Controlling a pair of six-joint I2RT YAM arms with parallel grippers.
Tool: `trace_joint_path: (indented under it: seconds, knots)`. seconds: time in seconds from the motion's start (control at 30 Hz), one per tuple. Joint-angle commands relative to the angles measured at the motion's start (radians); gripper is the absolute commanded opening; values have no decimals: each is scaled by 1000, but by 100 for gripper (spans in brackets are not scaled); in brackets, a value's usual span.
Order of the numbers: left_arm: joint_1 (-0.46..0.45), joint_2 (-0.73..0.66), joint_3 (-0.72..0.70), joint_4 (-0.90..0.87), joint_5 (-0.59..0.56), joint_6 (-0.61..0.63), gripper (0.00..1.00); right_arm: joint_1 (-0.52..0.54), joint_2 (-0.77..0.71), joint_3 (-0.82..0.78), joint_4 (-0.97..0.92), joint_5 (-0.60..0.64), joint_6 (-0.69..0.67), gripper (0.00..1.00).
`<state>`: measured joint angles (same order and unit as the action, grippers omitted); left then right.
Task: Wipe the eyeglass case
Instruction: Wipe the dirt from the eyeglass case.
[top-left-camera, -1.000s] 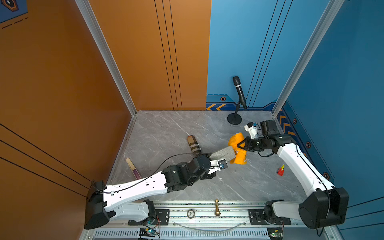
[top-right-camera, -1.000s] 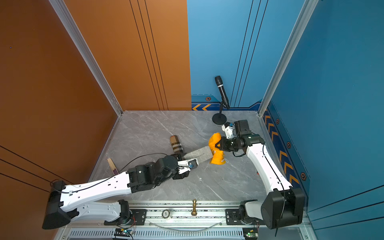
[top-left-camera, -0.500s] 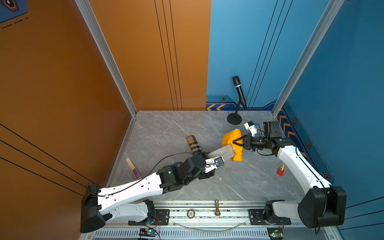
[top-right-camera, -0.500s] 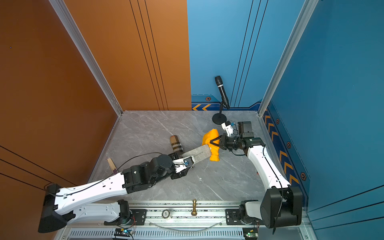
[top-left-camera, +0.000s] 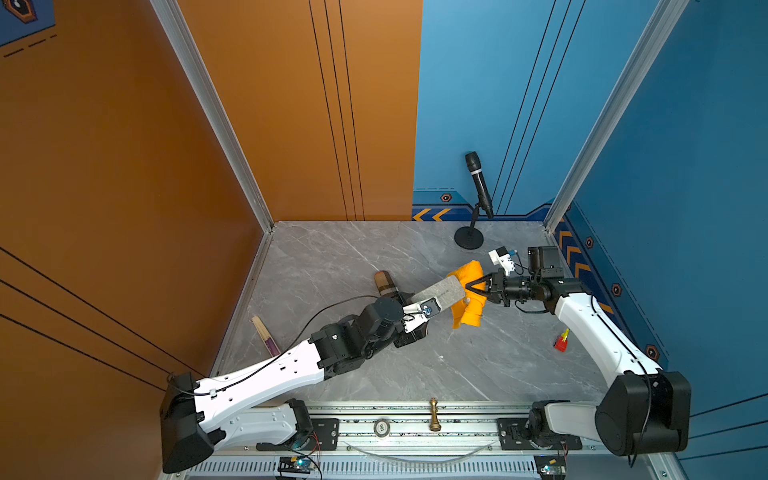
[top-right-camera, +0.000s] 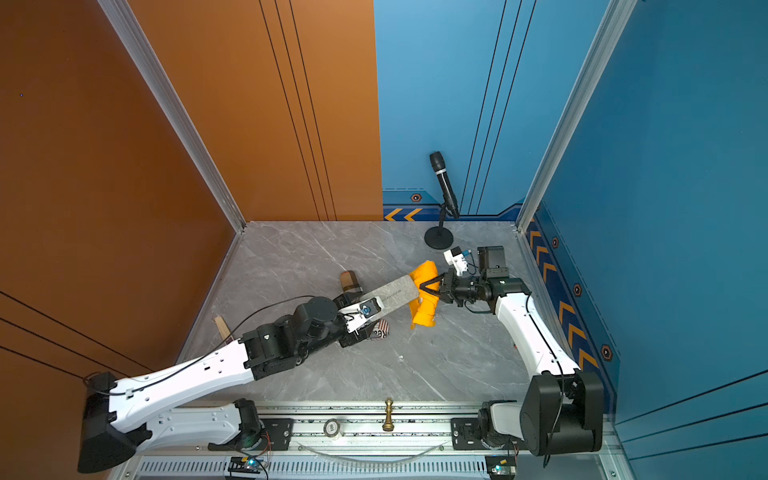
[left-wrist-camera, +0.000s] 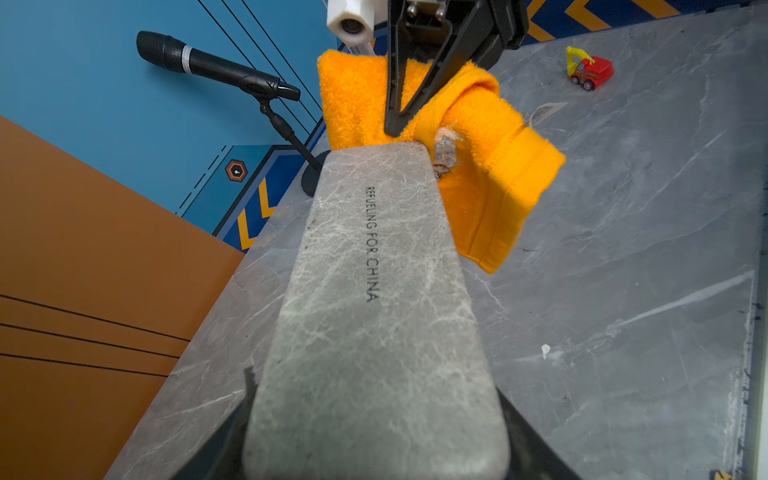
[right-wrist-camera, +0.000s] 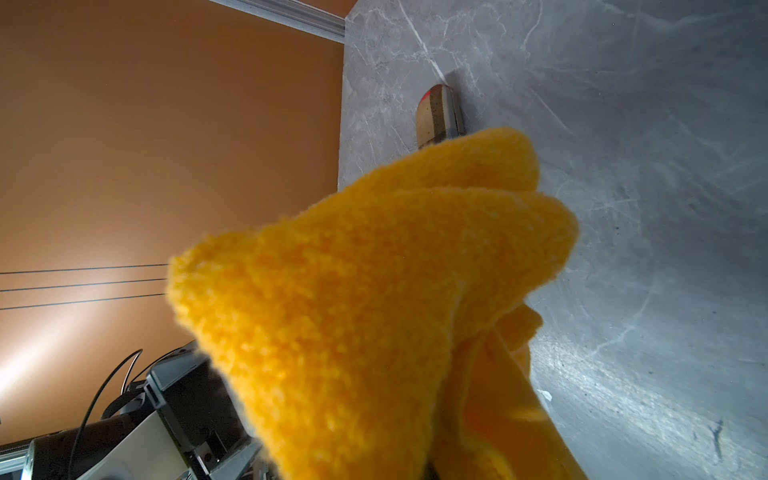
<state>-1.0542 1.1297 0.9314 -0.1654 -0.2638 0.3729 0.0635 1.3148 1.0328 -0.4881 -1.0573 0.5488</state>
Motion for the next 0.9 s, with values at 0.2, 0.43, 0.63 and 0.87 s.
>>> trace_joint_path:
  seconds: [0.2,0.43,0.63,0.87]
  knots:
    - [-29,25,25,-34,130,-117,36,63,59,71,18,17,-20,0]
    - [30,-31,-50,150,-28,-118,36,56,16,12,13,8,-12,0]
    - [105,-91,-101,233,-46,-143,37,55,-23,-62,78,-37,49,0]
    - [110,-56,-51,107,156,-180,37,53,-8,-31,101,-36,57,0]
